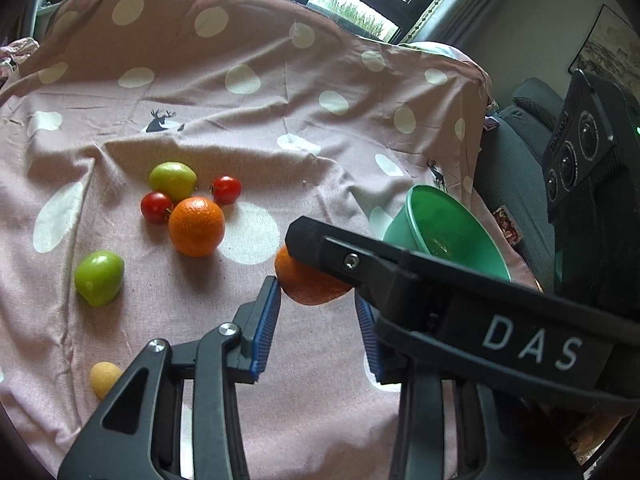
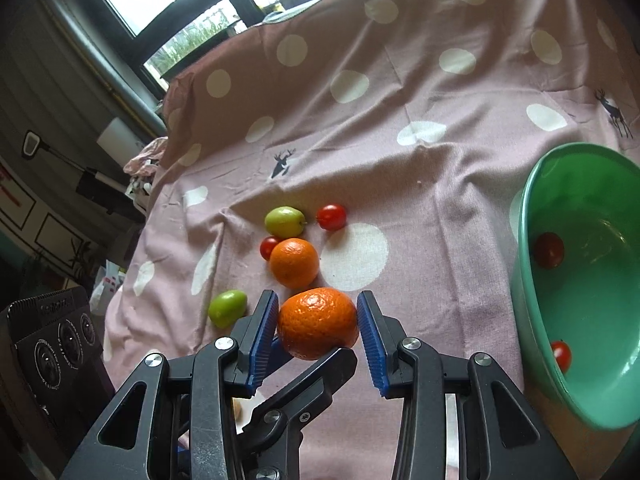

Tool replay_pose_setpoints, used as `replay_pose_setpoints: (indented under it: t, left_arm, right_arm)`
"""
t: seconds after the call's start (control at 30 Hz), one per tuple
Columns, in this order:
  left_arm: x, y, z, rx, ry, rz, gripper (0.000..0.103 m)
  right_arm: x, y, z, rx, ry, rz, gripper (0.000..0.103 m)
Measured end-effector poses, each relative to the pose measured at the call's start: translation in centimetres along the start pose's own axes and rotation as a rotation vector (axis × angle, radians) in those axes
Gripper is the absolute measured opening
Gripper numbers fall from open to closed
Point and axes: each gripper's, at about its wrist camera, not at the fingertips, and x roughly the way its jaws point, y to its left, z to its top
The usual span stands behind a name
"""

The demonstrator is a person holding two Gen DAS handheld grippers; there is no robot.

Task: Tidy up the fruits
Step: 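Carry the held orange with the right tool over the green bowl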

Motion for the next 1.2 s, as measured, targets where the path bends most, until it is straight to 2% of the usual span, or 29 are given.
replay_pose_setpoints:
  t: [0.23, 0.4, 0.7, 1.2]
  left_arm:
    - [-2.0, -0.1, 0.4, 0.0, -0.047, -0.01, 0.038]
    - [-2.5, -0.6, 0.5, 0.025, -0.068, 0.003, 0.038]
    - [-2.6, -2.1, 0.6, 0.074, -0.087, 0.03, 0.038]
    - [-3.0, -7.1, 1.9, 0.195, -0.144, 0.039, 0.038]
  right_arm:
    - [-1.6, 2.1, -0.2, -0.048, -0.061, -0.005, 0.043]
    - [-2.0, 2.5, -0.1, -0.065, -0.069, -0.002, 0.044]
    - [-2.8, 2.1, 0.0, -0.066, -0.072, -0.01, 0.044]
    - [-6.9, 0.1, 1.0, -0.077, -0.158, 0.002, 0.044]
